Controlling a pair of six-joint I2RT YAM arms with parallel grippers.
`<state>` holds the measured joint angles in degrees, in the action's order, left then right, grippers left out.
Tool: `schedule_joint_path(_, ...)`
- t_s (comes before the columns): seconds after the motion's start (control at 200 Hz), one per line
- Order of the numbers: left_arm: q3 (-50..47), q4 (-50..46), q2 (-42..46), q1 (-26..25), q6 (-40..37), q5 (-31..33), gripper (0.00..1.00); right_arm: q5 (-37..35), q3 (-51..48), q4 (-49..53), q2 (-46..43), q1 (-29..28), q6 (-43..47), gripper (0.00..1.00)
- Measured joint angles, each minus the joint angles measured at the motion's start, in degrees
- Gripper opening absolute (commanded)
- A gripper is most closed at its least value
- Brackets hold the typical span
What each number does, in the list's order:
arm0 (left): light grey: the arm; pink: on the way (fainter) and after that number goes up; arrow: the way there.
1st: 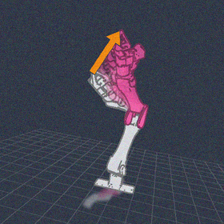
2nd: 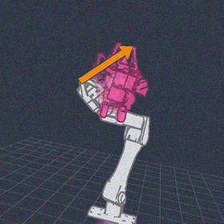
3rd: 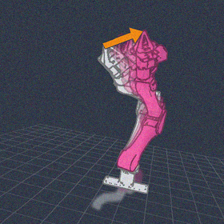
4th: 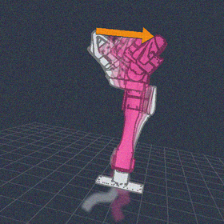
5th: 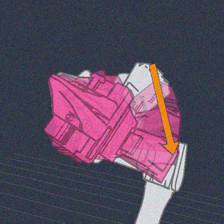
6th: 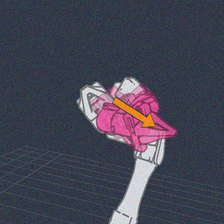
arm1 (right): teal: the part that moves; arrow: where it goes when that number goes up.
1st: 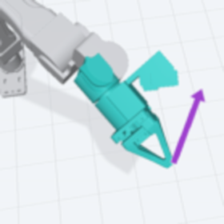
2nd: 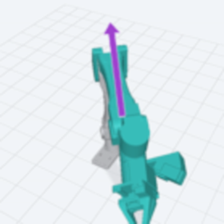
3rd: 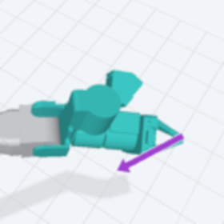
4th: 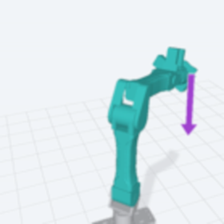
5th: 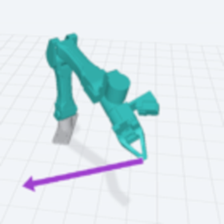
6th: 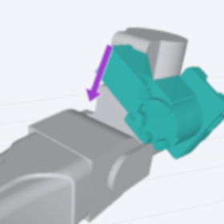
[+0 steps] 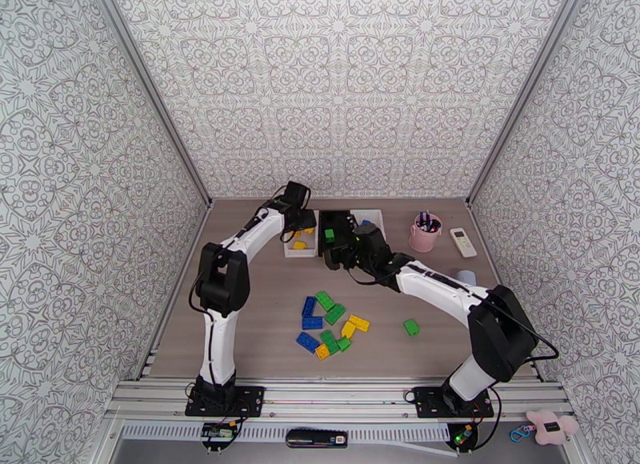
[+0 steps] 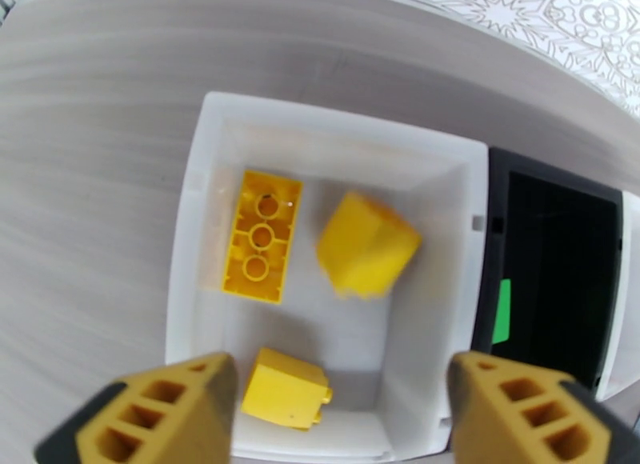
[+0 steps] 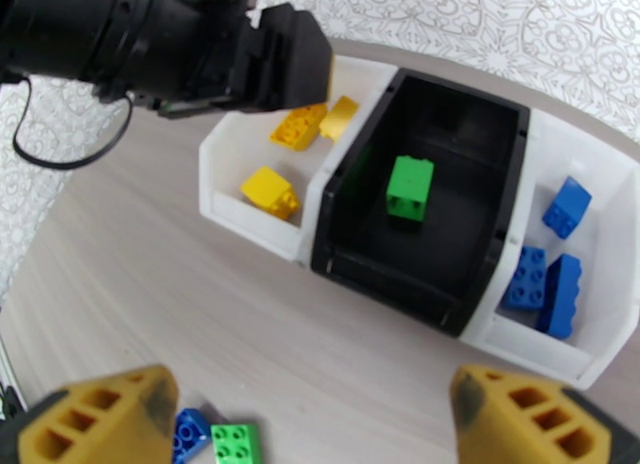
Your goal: Sort the legos into containers by color
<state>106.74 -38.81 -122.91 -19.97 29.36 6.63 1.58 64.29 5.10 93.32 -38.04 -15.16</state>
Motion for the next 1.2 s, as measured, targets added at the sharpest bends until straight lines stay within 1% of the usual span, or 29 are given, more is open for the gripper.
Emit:
schedule_joint_path(0.15,-5.8,0.2,4.9,0.4,-0.6,0.1,0.94,-1.4,0.4,3.3,0.1,-1.5,1.0,0.93)
schedule_joint_path(0.24,-10.2,0.7,9.5,0.5,-1.0,0.3,0.99,-2.4,0.7,5.7,0.1,-3.0,1.9,0.94)
schedule_joint_path(0.435,-18.5,3.3,18.8,0.6,-0.9,0.2,1.00,-4.0,1.0,10.7,0.2,-6.3,3.6,0.94)
schedule_joint_path(0.58,-23.0,4.6,22.8,0.3,-0.5,0.2,1.00,-4.6,1.1,13.7,1.5,-8.9,5.0,0.95)
schedule_joint_path(0.68,-25.3,4.8,24.4,0.0,0.4,0.2,1.00,-5.0,1.3,15.7,3.0,-10.2,6.1,0.95)
schedule_joint_path(0.835,-27.6,4.8,26.1,-0.3,1.6,0.2,1.00,-5.0,2.8,19.1,6.0,-11.4,7.3,0.91)
schedule_joint_path(1.2,-29.7,4.8,27.8,-0.5,3.0,0.2,1.00,-4.1,8.4,24.1,14.0,-11.8,7.9,0.88)
